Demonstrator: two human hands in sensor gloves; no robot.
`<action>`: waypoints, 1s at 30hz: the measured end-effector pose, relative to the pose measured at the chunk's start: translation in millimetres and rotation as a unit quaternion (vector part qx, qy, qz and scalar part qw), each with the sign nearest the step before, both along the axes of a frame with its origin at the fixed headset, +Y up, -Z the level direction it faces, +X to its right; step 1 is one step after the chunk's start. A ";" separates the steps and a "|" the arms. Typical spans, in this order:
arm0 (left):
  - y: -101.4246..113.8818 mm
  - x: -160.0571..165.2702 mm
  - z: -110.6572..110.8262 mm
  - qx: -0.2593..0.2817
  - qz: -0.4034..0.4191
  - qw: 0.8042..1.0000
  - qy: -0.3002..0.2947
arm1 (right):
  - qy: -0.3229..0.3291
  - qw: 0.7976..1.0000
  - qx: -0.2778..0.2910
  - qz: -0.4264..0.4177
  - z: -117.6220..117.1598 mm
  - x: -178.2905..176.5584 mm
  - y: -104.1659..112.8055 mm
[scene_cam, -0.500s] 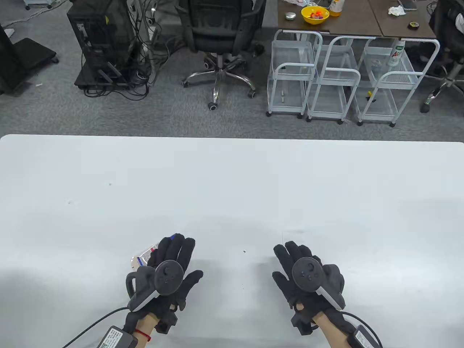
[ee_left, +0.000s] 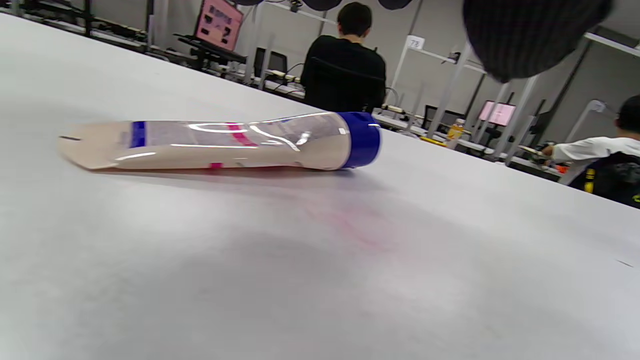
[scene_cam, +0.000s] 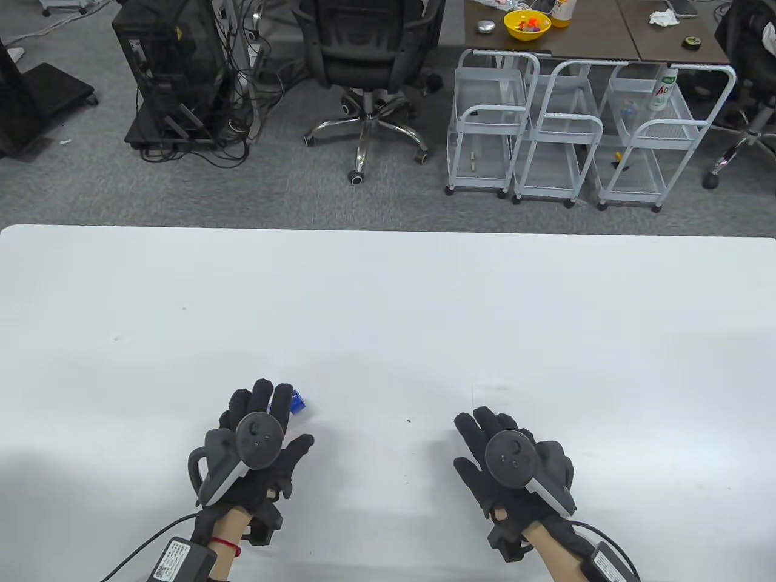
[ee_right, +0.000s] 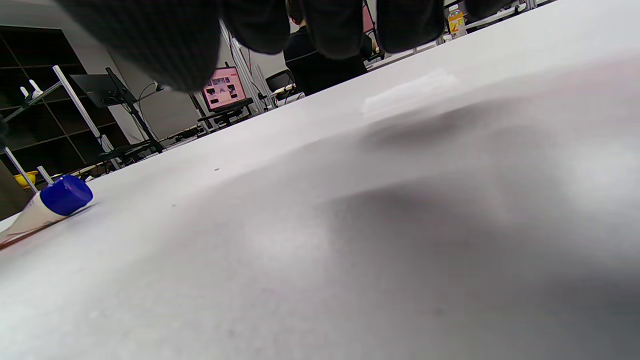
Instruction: Squeeze hand cream onto cotton pad
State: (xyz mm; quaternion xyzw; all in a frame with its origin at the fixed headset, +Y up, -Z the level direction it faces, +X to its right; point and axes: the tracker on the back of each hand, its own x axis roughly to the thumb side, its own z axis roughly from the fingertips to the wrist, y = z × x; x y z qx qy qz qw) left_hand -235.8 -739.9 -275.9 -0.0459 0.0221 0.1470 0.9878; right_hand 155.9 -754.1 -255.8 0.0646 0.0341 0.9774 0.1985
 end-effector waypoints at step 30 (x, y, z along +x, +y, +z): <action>-23.6 -20.9 -20.4 -0.107 -0.077 0.989 0.060 | 0.000 1.000 -0.010 -0.001 0.6 -0.1 0.1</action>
